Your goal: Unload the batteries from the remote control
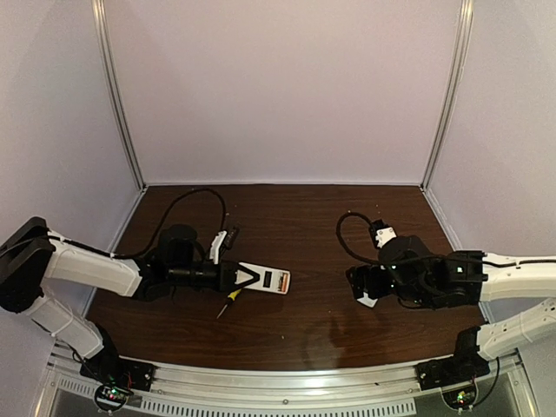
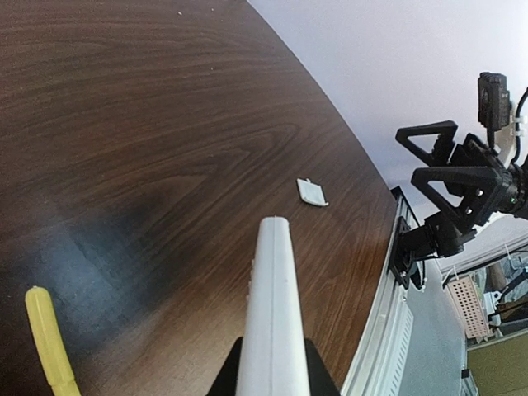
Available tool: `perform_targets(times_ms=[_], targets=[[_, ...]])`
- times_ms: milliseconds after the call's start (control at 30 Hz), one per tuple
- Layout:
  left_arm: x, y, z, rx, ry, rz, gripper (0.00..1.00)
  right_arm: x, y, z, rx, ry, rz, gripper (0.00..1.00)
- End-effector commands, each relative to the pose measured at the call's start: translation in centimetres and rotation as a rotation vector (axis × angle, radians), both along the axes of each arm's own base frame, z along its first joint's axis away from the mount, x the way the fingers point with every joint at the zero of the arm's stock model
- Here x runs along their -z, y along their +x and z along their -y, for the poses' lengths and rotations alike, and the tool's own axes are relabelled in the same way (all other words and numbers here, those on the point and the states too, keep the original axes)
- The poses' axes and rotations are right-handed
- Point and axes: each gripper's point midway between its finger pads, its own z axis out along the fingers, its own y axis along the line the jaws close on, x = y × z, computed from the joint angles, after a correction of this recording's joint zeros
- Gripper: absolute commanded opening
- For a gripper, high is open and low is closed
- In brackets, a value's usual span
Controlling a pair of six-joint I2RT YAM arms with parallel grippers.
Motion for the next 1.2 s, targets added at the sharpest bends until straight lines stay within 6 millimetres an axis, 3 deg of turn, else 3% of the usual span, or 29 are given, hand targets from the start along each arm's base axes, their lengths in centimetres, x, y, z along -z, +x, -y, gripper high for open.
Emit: perform_targets(times_ms=[0,200,633,1000,1167], targets=[[-1.7,-0.2,2.6,0.062,-0.084,0.03,0.0,-1.0,0.4,0.5,0.032,0.033,0.058,1.0],[0.1,-1.2,4.9,0.115,-0.077,-0.012,0.0,-2.0,0.6,0.1,0.023,0.076,0.094,1.0],[3.9,-1.4,6.7,0.147,-0.059,-0.093,0.0,-1.5,1.2,-1.6,-0.01,0.056,0.088,1.0],[5.9,-0.9,7.4,0.148,-0.021,-0.126,0.0,-1.3,1.1,-1.7,-0.014,0.054,0.086,1.0],[6.4,-0.7,7.3,0.134,-0.001,-0.127,0.11,-1.3,1.1,-1.7,-0.015,0.055,0.085,1.0]])
